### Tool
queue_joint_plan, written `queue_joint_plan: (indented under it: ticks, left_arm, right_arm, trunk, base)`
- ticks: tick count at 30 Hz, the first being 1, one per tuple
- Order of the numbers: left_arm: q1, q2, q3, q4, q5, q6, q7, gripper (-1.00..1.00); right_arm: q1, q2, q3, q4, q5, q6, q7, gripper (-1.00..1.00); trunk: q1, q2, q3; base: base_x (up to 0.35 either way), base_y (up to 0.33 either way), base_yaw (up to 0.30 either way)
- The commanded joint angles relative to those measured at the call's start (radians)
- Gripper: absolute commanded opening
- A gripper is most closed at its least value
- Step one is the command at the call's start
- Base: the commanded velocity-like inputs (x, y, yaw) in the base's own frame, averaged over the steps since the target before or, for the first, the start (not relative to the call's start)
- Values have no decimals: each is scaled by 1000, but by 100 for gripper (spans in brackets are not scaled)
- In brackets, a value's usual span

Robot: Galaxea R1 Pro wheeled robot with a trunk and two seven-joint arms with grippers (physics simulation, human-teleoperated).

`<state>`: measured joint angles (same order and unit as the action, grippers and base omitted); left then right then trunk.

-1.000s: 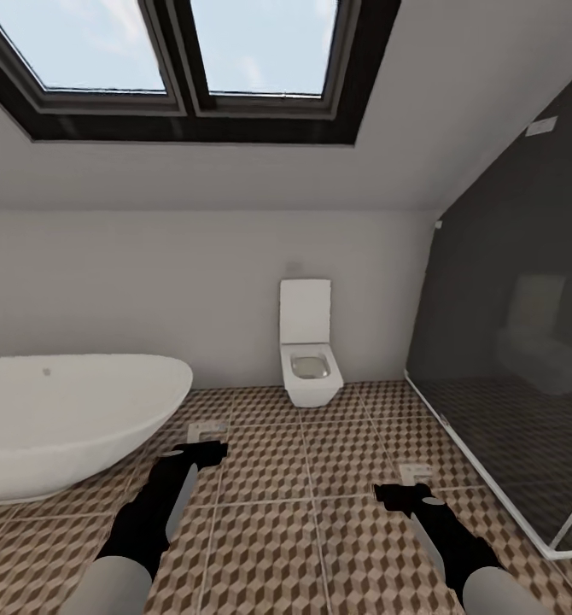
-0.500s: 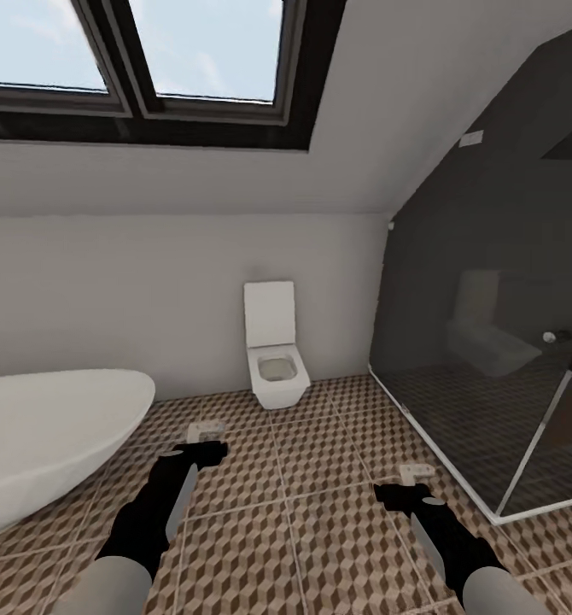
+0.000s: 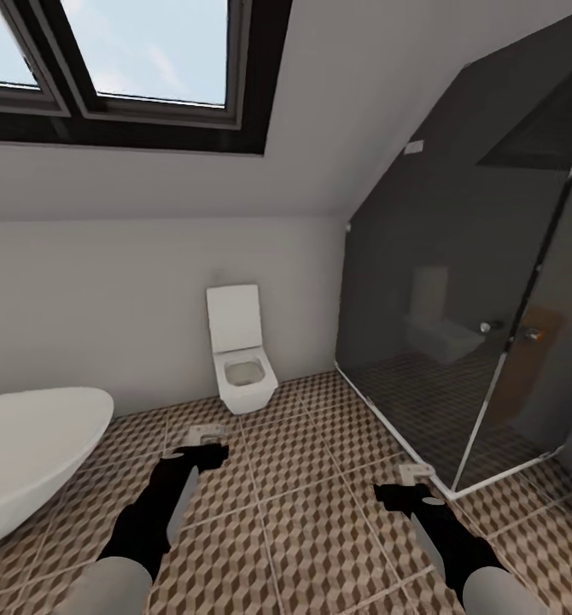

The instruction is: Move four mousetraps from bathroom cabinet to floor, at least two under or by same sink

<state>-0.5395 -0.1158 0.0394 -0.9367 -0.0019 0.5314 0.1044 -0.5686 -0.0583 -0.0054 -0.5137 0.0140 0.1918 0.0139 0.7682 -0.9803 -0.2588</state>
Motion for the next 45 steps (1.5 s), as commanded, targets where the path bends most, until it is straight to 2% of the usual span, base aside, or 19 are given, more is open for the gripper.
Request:
queue_joint_plan:
  ticks: [1,7,18,32,45]
  left_arm:
    - [0,-1,2,11,0,-9,2,100]
    - [0,0,3,59,0,-67,1,100]
    - [0,0,2,88,0,-115,1,100]
    - [0,-21,1,88,0,-122,3,100]
    - [0,-20,1,88,-1,-122,5,100]
  right_arm:
    - [0,0,-1,-2,2,6,1,100]
    - [0,0,0,-2,2,6,1,100]
    - [0,1,1,-2,2,6,3,100]
    - [0,0,1,-2,5,6,3,100]
    - [0,0,4,-2,9,6,2,100]
  trunk:
    - [-4,6,2]
    - [-27,48,21]
    - [-69,125,55]
    - [-123,223,99]
    - [-173,314,140]
  base:
    - [0,0,-285]
    - [0,0,-285]
    - [0,0,-285]
    - [0,0,-285]
    - [0,0,-285]
